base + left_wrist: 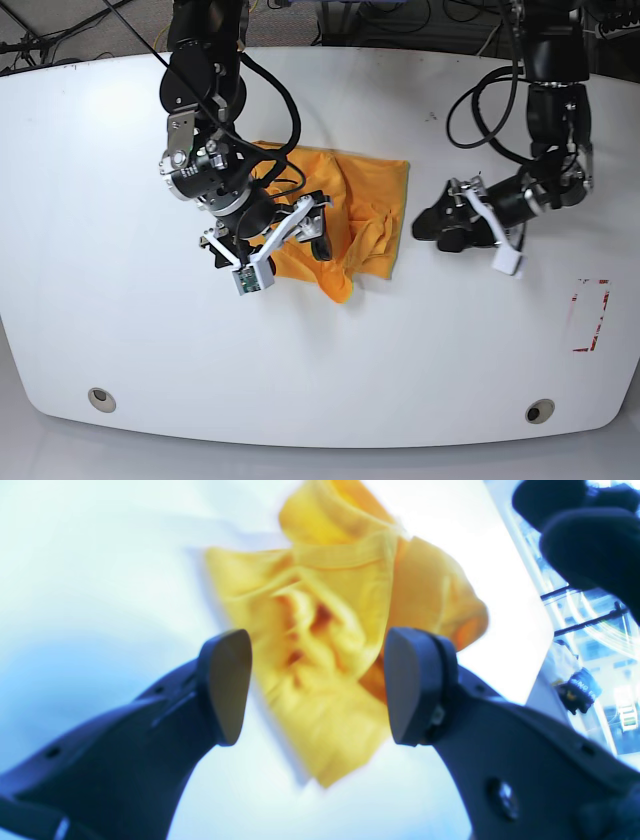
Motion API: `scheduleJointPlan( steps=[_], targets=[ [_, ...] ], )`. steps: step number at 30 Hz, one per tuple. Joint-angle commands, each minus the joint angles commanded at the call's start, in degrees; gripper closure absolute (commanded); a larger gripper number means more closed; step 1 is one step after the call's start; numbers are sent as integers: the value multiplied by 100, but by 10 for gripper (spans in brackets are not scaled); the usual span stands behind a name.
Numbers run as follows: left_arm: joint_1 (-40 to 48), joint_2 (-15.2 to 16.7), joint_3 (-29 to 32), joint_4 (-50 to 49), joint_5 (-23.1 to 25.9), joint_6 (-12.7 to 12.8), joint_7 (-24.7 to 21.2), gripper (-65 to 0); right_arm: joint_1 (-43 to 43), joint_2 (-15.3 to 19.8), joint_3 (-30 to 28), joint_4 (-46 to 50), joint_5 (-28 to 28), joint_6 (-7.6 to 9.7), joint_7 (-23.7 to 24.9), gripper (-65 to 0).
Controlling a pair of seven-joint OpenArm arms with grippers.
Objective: Fold the T-shirt properly
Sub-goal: 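Open the left gripper and withdraw it from the folded shirt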
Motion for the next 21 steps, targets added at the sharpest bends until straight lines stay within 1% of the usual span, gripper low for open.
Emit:
scheduleJointPlan(
  steps=[1,3,4,6,9,12,15,18,21],
  targets=[
    [0,-70,-114,-9,0,0,0,-392,18,0,97,-70,79,53,0,-488],
    [79,-229,-387,-26,-9,0,0,-392,62,0,422,-281,299,237,0,-488],
    [185,-334,-536,9,-9,0,0,-392,70,0,589,-369,413,360,0,-488],
    [387,-510,-826,53,-44,0,9,-392,53,35,844,-492,536,519,0,-488],
    [615,-712,-1284,123,-18,0,9,-392,79,176,1055,-782,659,677,-9,-488],
    [686,-809,-1556,149,-18,0,9,-392,88,229,1064,-1011,695,703,-9,-488],
    [835,-905,-1767,176,-18,0,18,-392,18,237,1046,-1011,765,703,-9,-488],
    [1073,-985,-2057,176,-18,-9,18,-392,-185,220,1020,-1055,1037,703,-9,-488],
    [1143,-985,-2277,176,-18,-9,18,-392,-352,202,782,-1046,1248,651,9,-488]
  ],
)
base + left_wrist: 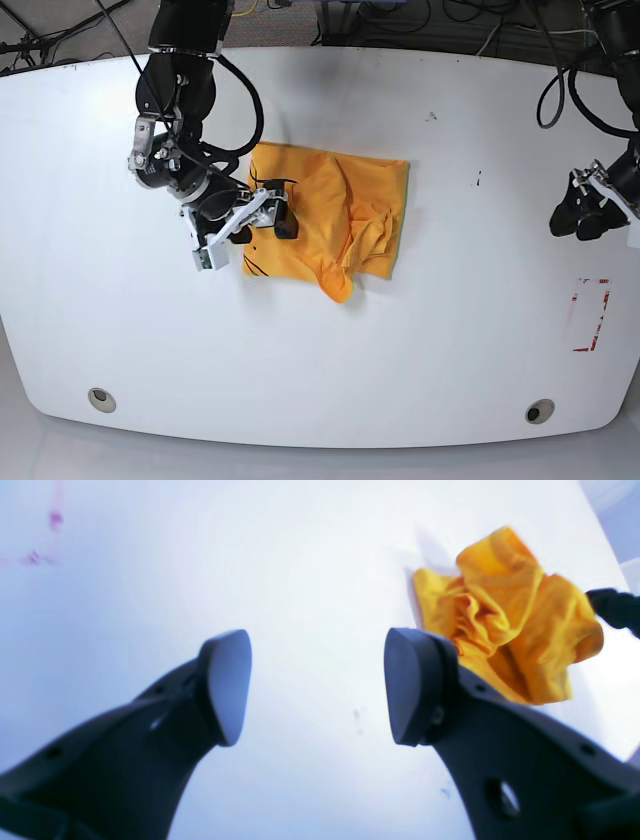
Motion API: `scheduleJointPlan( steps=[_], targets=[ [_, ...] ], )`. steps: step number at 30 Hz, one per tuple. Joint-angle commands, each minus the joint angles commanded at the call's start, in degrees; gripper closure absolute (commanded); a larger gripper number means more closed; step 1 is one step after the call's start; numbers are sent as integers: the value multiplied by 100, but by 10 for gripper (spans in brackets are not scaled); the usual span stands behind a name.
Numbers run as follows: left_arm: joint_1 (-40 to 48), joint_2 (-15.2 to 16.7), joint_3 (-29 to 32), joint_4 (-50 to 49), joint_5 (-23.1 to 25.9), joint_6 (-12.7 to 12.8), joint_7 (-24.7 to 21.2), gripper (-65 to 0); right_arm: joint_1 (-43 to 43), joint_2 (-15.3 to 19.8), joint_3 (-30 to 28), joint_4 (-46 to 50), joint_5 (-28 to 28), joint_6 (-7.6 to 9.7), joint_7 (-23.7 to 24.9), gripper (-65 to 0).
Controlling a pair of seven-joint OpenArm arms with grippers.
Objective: Fold the T-shirt properly
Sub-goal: 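Open the left gripper and withdraw it from the folded shirt, then press and flatten the folded shirt bundle with the right gripper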
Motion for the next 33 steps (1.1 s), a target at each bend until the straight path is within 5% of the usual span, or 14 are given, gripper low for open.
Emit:
scheduleJointPlan(
  steps=[14,25,33],
  targets=[
    [176,0,-202,0,9,0,0,-392,-220,-536,-1521,-26,-141,-9,44,-488],
    [167,0,-202,0,18,0,0,-392,290,-536,-3279,-167,-668,-9,35,-488],
    [149,9,-185,0,264,0,0,-392,448,-378,-3701,-18,-1029,-9,35,-488]
  ],
)
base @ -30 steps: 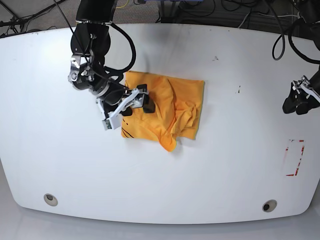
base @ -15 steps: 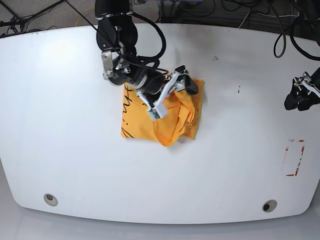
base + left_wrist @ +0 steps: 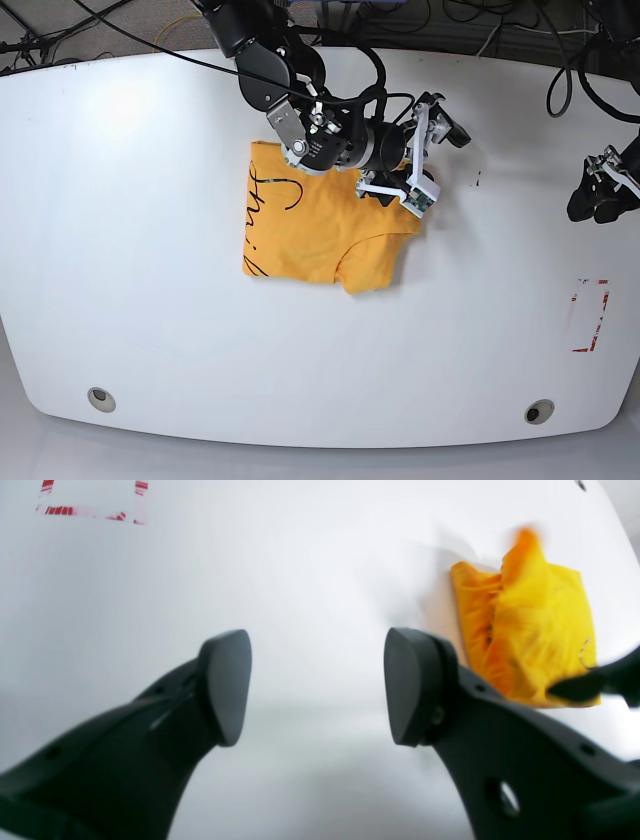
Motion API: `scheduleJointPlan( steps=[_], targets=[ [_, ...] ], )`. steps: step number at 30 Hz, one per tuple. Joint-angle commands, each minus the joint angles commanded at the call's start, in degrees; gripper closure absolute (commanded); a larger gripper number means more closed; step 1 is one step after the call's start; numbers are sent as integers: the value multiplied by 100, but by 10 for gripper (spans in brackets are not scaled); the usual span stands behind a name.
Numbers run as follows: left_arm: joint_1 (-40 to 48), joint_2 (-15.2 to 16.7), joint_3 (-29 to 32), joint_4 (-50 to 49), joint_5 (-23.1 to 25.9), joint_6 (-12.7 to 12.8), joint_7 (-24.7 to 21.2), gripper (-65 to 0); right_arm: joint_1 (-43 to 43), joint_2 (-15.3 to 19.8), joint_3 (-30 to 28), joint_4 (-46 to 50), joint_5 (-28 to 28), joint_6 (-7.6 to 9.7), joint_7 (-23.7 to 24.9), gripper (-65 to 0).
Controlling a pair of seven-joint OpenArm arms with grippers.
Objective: Fold the T-shirt properly
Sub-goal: 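Press and flatten the folded shirt bundle with the right gripper, then grasp the folded shirt bundle with the left gripper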
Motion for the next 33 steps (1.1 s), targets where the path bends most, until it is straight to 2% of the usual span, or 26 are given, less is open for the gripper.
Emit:
scheduleJointPlan(
  steps=[7,14,16,18,23,24,27,33],
  targets=[
    [-18,97,132,0,334,0,0,-392,-9,360,202,457,-26,-9,0,-488],
    [-141,185,985,800,738,0,-9,-392,-167,554,1187,765,-26,-9,9,-488],
    [-132,343,1257,1099,835,0,-9,-392,-158,633,1486,800,-35,-9,18,-484],
    [-211,510,1468,1301,976,0,-9,-392,-53,730,1723,721,-35,-9,26,-458],
    [-466,897,2040,1811,1345,18,-9,-392,185,923,2198,466,-44,9,35,-319],
    [-466,985,2180,1934,1433,35,-9,-392,193,1011,2286,422,-44,9,35,-274],
    [-501,1222,2479,1934,1688,44,-9,-392,387,1152,2462,158,-53,26,141,-201],
    [-651,1829,3033,1978,2365,44,-9,-390,747,1407,2488,-519,-211,53,527,-159]
  ],
)
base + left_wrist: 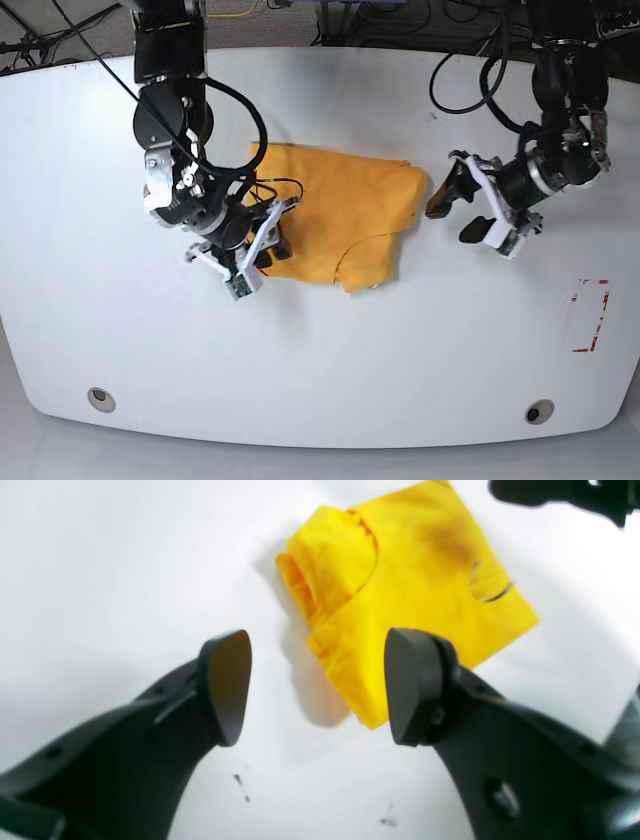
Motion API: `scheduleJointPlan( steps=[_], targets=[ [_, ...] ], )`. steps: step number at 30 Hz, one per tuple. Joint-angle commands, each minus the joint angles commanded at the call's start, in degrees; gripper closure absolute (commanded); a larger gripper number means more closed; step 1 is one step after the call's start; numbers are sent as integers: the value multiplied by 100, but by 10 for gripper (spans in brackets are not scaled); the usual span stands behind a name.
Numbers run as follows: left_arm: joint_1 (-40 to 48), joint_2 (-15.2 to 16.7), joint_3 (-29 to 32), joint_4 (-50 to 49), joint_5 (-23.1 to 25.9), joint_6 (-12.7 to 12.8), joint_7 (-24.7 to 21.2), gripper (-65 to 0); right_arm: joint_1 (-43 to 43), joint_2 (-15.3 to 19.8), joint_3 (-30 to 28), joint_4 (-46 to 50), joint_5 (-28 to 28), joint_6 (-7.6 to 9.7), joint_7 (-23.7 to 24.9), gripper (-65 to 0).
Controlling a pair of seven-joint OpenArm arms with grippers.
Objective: Fold the T-shirt properly
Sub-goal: 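Grasp the folded shirt bundle with the left gripper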
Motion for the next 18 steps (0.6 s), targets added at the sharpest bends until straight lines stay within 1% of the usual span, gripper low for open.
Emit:
scheduleJointPlan(
  steps=[3,5,6,7,9,10,11,12,14,16,18],
  targets=[
    [114,193,149,-26,352,0,0,-390,44,44,0,-237,-62,0,167,-155],
    [62,448,273,-158,659,9,-18,-389,255,35,-9,-624,-167,0,501,-154],
    [35,536,299,-193,738,9,-18,-389,308,35,-9,-738,-193,0,580,-154],
    [35,686,369,-220,949,9,-18,-374,387,26,-9,-958,-264,0,756,-154],
    [97,826,457,-158,1213,9,-18,-317,387,26,-9,-1046,-334,0,844,-154],
    [176,923,510,-141,1407,9,-18,-258,387,26,-9,-1055,-378,0,853,-154],
    [193,976,527,-141,1495,9,-18,-226,387,35,-9,-1073,-396,9,862,-154],
    [220,1055,554,-167,1688,9,-18,-157,404,44,-9,-1152,-440,9,888,-154],
    [220,1178,563,-334,1916,9,-18,-86,440,35,-9,-1407,-545,9,1073,-154],
    [167,1345,563,-484,2127,9,-18,-42,598,26,-9,-1609,-642,44,1310,-154],
    [97,1459,563,-527,2286,0,-18,-28,651,26,-9,-1758,-730,141,1415,-154]
  ],
)
